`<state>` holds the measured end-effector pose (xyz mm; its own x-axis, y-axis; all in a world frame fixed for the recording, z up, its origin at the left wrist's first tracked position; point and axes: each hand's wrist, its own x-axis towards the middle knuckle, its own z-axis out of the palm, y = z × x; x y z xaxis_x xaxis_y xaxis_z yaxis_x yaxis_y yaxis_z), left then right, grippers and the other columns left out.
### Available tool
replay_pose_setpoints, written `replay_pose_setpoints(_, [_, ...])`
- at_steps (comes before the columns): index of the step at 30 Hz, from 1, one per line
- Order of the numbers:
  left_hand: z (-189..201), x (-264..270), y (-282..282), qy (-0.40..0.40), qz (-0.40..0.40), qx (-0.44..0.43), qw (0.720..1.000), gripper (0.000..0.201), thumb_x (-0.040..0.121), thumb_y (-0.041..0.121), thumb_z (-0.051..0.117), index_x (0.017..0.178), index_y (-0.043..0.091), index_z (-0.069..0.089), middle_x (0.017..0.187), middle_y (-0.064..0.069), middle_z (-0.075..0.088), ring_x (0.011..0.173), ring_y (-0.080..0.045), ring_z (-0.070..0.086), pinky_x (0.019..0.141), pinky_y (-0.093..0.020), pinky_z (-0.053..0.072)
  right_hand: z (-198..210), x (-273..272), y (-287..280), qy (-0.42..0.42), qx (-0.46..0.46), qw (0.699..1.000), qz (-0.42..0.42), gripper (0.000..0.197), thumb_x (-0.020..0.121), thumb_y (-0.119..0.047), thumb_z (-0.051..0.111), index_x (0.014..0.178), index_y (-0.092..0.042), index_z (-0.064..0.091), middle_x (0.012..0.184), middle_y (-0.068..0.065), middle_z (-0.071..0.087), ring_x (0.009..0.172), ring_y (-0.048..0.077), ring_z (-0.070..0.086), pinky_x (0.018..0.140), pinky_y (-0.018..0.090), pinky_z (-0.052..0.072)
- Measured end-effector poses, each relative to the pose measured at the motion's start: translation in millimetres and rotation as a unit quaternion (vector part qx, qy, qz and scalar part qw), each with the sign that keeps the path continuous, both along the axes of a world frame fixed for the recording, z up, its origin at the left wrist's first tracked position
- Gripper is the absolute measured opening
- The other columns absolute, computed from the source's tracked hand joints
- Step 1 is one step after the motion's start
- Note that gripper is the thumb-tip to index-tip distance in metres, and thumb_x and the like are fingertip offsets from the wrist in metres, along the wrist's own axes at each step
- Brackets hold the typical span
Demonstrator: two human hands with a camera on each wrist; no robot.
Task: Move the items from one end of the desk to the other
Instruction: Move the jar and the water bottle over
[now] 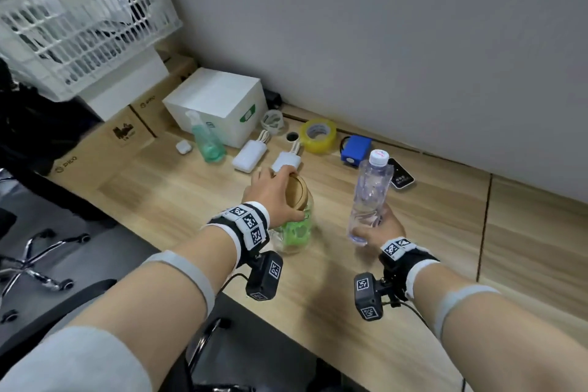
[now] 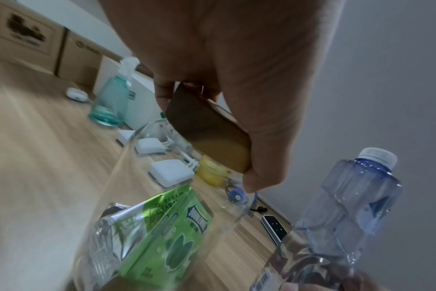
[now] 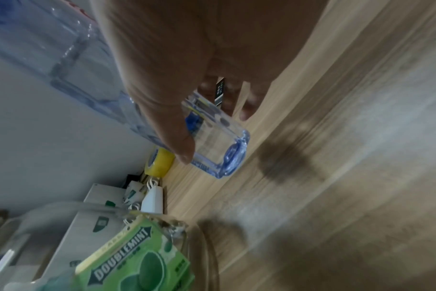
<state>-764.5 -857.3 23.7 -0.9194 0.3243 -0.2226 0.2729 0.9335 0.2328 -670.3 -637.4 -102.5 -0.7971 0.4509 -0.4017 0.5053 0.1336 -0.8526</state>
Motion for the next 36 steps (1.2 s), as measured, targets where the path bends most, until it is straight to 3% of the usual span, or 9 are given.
replay_pose_setpoints(7, [-21,-75,37,-0.016,-0.083,0.011,0.996,0.094,0.058,0.057,0.081,0.138,0.038,0.035,0.127,-0.009,0.046,0.119,-0.031,0.045,0.097,-0.044,0.047,-2,-35,4,-0.029,0.056,0.997,-0.044,0.076,0.062,-0.017,0.083,0.130,-0.031,0.051,0.105,-0.004,0.070,0.095,0.021,0.067,0.090,0.029,0.051])
replay_pose_setpoints(13, [-28,-138,64,0.002,-0.134,0.030,0.990,0.096,0.059,0.057,0.079,0.142,0.039,0.034,0.133,-0.009,0.044,0.123,-0.033,0.042,0.100,-0.047,0.044,-8,-68,-3,-0.024,0.072,0.989,-0.127,0.055,0.072,-0.020,0.079,0.120,-0.033,0.057,0.102,-0.005,0.070,0.090,0.018,0.065,0.083,0.024,0.048])
replay_pose_setpoints(17, [-35,-179,74,-0.002,-0.152,0.053,0.987,0.095,0.062,0.054,0.078,0.145,0.040,0.034,0.142,-0.010,0.039,0.128,-0.034,0.038,0.104,-0.049,0.042,-16,-99,-7,-0.059,0.101,0.982,-0.150,0.062,0.075,-0.014,0.080,0.130,-0.022,0.054,0.110,0.001,0.066,0.102,0.022,0.065,0.078,0.021,0.041])
replay_pose_setpoints(21, [-39,-206,79,-0.007,-0.158,0.083,0.984,0.095,0.063,0.052,0.077,0.146,0.042,0.033,0.144,-0.008,0.035,0.131,-0.032,0.036,0.106,-0.048,0.041,-23,-123,-13,-0.081,0.108,0.973,-0.189,0.060,0.075,-0.014,0.081,0.129,-0.019,0.056,0.110,0.003,0.067,0.104,0.024,0.065,0.078,0.024,0.043])
replay_pose_setpoints(25, [-38,-218,81,-0.004,-0.181,0.084,0.980,0.094,0.065,0.049,0.077,0.147,0.041,0.032,0.145,-0.007,0.035,0.133,-0.031,0.035,0.106,-0.045,0.038,-24,-136,-14,-0.104,0.109,0.969,-0.197,0.062,0.076,-0.017,0.080,0.132,-0.018,0.052,0.112,0.002,0.065,0.104,0.023,0.063,0.080,0.025,0.044])
replay_pose_setpoints(28, [-36,-219,81,-0.006,-0.187,0.081,0.979,0.096,0.064,0.050,0.077,0.148,0.042,0.031,0.149,-0.007,0.032,0.137,-0.030,0.032,0.107,-0.046,0.035,-24,-137,-14,-0.117,0.097,0.969,-0.195,0.062,0.075,-0.021,0.080,0.127,-0.015,0.049,0.111,0.006,0.066,0.105,0.029,0.065,0.089,0.035,0.051])
replay_pose_setpoints(32, [-26,-209,84,0.001,-0.181,0.056,0.982,0.098,0.068,0.055,0.073,0.152,0.038,0.026,0.160,-0.009,0.020,0.149,-0.031,0.016,0.118,-0.051,0.022,-9,-119,-9,-0.157,0.096,0.965,-0.188,0.074,0.077,-0.027,0.079,0.137,-0.012,0.039,0.119,0.014,0.062,0.104,0.031,0.063,0.086,0.034,0.050])
replay_pose_setpoints(34, [-17,-196,92,0.012,-0.166,0.078,0.983,0.089,0.074,0.057,0.067,0.152,0.033,0.031,0.163,-0.009,0.018,0.152,-0.030,0.010,0.121,-0.049,0.014,2,-104,-3,-0.162,0.105,0.961,-0.196,0.070,0.081,-0.027,0.074,0.140,-0.014,0.037,0.125,0.016,0.059,0.107,0.031,0.062,0.089,0.035,0.050])
replay_pose_setpoints(36, [-4,-176,105,0.024,-0.157,0.133,0.978,0.073,0.080,0.054,0.063,0.146,0.027,0.043,0.160,-0.010,0.026,0.151,-0.029,0.016,0.121,-0.046,0.017,14,-84,4,-0.164,0.115,0.958,-0.207,0.065,0.083,-0.026,0.070,0.139,-0.016,0.038,0.129,0.015,0.058,0.110,0.032,0.061,0.090,0.033,0.050])
